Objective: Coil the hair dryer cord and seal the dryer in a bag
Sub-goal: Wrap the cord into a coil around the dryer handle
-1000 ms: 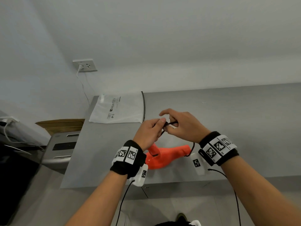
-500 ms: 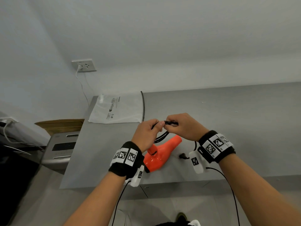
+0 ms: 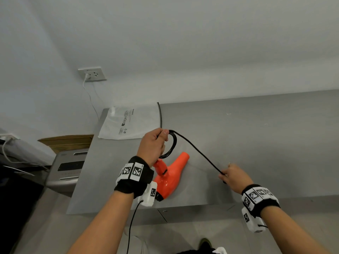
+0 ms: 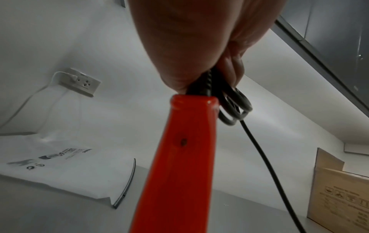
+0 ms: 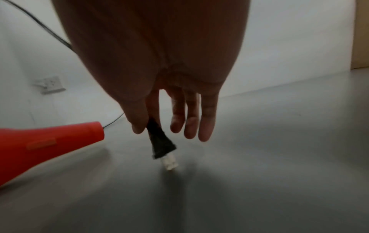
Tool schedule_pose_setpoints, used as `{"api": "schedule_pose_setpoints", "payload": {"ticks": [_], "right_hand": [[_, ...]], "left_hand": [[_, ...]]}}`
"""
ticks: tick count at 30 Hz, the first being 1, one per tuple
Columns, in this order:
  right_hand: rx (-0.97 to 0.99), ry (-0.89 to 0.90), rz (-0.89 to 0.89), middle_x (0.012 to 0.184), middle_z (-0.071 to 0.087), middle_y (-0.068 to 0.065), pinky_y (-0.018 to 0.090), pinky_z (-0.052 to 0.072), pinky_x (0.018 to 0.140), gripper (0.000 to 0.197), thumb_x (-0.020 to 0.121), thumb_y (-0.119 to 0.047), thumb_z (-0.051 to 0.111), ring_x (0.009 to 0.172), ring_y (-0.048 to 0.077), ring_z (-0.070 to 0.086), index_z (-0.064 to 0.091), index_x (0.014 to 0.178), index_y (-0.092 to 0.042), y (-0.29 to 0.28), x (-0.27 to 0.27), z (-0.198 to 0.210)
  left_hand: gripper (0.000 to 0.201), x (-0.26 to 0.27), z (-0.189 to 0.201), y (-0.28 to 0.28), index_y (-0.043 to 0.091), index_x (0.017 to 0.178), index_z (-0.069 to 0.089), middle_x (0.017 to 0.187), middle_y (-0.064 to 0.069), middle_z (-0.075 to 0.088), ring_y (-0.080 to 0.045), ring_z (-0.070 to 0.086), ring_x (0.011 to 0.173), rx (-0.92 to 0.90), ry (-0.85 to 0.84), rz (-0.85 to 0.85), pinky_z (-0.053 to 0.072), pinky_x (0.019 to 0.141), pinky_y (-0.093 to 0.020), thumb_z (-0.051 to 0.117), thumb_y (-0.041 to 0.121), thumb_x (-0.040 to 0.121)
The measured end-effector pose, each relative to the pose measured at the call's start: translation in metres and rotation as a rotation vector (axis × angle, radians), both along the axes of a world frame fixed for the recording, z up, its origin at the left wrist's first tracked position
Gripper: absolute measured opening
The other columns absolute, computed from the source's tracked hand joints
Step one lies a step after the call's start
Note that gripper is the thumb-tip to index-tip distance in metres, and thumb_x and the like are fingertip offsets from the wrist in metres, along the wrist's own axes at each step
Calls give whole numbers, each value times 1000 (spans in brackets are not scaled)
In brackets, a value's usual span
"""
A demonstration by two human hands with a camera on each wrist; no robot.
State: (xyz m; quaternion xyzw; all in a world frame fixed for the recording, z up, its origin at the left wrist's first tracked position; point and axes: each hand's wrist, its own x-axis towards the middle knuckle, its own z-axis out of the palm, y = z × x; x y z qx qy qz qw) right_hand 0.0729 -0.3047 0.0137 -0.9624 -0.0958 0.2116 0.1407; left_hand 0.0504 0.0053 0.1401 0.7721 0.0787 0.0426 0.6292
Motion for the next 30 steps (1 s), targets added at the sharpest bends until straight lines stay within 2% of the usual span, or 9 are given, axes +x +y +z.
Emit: {"api": "schedule_pose_setpoints", "payload": {"ticks": [2, 5, 10, 13, 16, 20, 24, 26, 30], "right_hand": [[40, 34, 16, 81, 69, 8, 33, 48, 69, 27, 97, -30, 59, 81, 30, 69, 71, 79, -15, 6, -5, 12], [479, -24, -41, 65, 70, 8, 33, 56, 59, 18, 95, -20, 66, 56, 23, 66, 72, 80, -14, 32, -13, 58], [1102, -309, -64, 71, 73, 6, 33, 61, 60, 8, 90, -5, 71, 64, 24, 71, 76, 95, -8, 94, -29, 140], [1033, -520, -7, 78, 72, -10, 29, 61, 62, 8, 89, -7, 72, 69, 10, 69, 75, 95, -11, 117, -26, 148], [900, -640, 82, 83, 74, -5, 31, 58, 67, 6, 90, -12, 71, 72, 6, 67, 74, 95, -12, 130, -21, 133], [790, -550, 37, 70, 61, -10, 24, 51, 60, 9, 91, -18, 67, 62, 5, 58, 58, 92, -20, 146, -17, 117], [865, -314, -319, 76, 59, -9, 14, 43, 58, 28, 85, -16, 73, 65, 2, 56, 50, 99, -21, 152, -8, 108], [999, -162, -245, 91, 69, -8, 20, 49, 73, 24, 87, -14, 70, 78, 4, 63, 62, 108, -20, 149, -5, 103], [1079, 5, -31, 85, 75, 7, 17, 53, 73, 15, 94, -18, 68, 77, 5, 68, 74, 98, -5, 134, -3, 104]], "left_hand": [[34, 0, 0, -2, 12, 76, 53, 49, 3, 29, -14, 24, 42, -13, 4, -5, 20, 44, -24, 50, 32, 103], [35, 2, 1, -5, 13, 74, 52, 48, 4, 29, -14, 24, 41, -28, 13, -5, 21, 45, -23, 51, 32, 103], [35, 5, 2, -16, 11, 74, 50, 47, 5, 28, -13, 23, 39, -58, 37, -24, 20, 44, -23, 51, 30, 103], [37, 3, 1, -19, 16, 69, 47, 50, 3, 29, -13, 23, 40, -62, 33, -36, 20, 44, -23, 52, 33, 102], [39, 2, -1, -16, 20, 65, 44, 52, 3, 31, -14, 25, 41, -45, 34, -19, 22, 45, -24, 54, 39, 98], [39, -2, 0, -19, 17, 67, 49, 49, 6, 34, -13, 27, 40, 2, 41, -57, 24, 44, -25, 53, 37, 100], [41, -7, 2, -25, 13, 67, 49, 46, 6, 33, -11, 27, 38, 42, 31, -89, 24, 42, -22, 51, 34, 103], [41, -6, 3, -24, 12, 68, 53, 45, 6, 34, -10, 28, 37, 66, 31, -82, 25, 42, -22, 51, 35, 103], [43, -3, 2, -17, 15, 66, 51, 45, 7, 35, -11, 29, 38, 70, 46, -36, 26, 44, -23, 51, 38, 102]]}}
